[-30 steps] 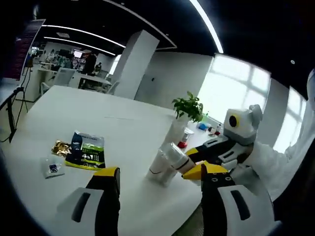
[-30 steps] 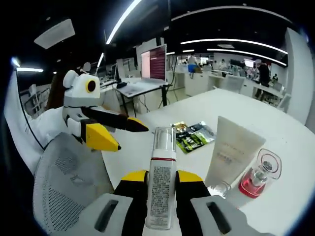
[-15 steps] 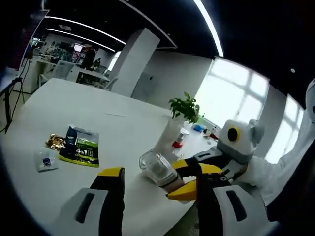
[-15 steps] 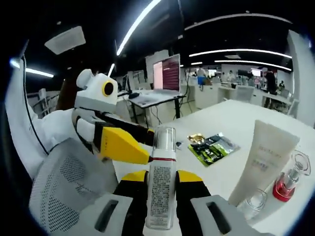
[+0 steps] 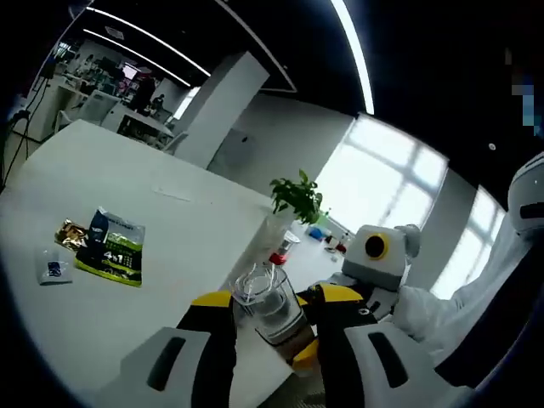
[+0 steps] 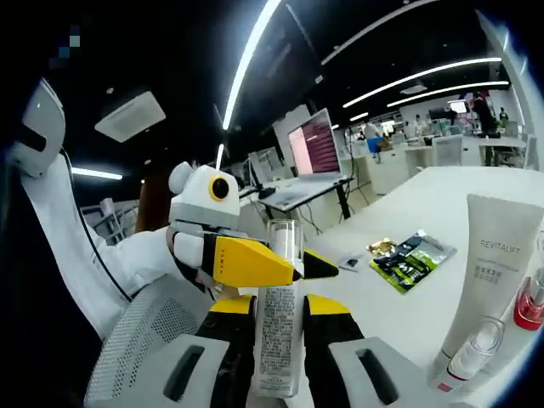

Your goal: Arrange the skincare products in the storage area until every visible bottle or jar stands upright without overlapping.

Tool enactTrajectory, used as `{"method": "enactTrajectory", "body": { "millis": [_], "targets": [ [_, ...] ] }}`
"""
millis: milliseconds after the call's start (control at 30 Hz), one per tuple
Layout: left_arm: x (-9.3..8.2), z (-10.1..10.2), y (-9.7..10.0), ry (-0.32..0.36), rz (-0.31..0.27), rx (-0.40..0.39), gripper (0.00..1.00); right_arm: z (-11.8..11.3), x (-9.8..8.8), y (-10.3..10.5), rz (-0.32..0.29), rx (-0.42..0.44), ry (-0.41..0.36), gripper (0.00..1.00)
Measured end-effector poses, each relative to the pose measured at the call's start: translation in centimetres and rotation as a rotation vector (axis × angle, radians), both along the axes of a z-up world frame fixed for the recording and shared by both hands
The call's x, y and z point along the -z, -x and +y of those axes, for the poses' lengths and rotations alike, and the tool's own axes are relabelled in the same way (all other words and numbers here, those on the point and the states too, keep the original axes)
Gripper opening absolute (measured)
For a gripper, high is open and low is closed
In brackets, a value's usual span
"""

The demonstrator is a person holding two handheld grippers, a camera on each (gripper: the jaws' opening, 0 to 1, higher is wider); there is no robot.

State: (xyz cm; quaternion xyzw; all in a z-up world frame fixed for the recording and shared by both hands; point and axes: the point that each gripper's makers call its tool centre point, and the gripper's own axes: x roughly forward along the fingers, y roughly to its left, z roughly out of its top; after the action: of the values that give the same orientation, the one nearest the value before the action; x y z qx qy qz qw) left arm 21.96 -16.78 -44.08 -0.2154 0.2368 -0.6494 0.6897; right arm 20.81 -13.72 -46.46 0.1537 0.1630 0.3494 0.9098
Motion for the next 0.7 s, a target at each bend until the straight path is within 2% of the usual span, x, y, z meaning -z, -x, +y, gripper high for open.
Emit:
{"method": "enactTrajectory", "body": {
  "millis": [100,133,300,500,600,700],
  "targets": [
    [-0.3,0.2,-0.3,0.020,0.014,-0.009,0.24,-0.6,-0.7,0.1,0.009,0.007,-0.084,0.14],
    [-0.3,0.2,-0.3,0.020,0.013,-0.012,0.22,-0.8,-0.7,0.2,0.032,0.004,-0.119,0.14],
    [-0.5,0.0,0.2,0.028,0.016,0.012,0.21,-0.4,-0.6,0.8,0.071,-0.036,-0.179,0.14],
    [-1.7,0.0,0.7,0.097,0.056,0.031,0.20,0.3,-1.9,1.1,0.088,-0.073,-0.297,0.14],
    [-1.6,0.1,0.9,0.089,0.049,0.042,0.20,0.6,-1.7,1.2,0.095,-0.081,-0.295,0.14],
    [-1.0,0.0,0.7,0.045,0.071,0.023,0.20,0.7,-1.1,1.0,0.109,-0.073,-0.274,0.15]
  ]
}}
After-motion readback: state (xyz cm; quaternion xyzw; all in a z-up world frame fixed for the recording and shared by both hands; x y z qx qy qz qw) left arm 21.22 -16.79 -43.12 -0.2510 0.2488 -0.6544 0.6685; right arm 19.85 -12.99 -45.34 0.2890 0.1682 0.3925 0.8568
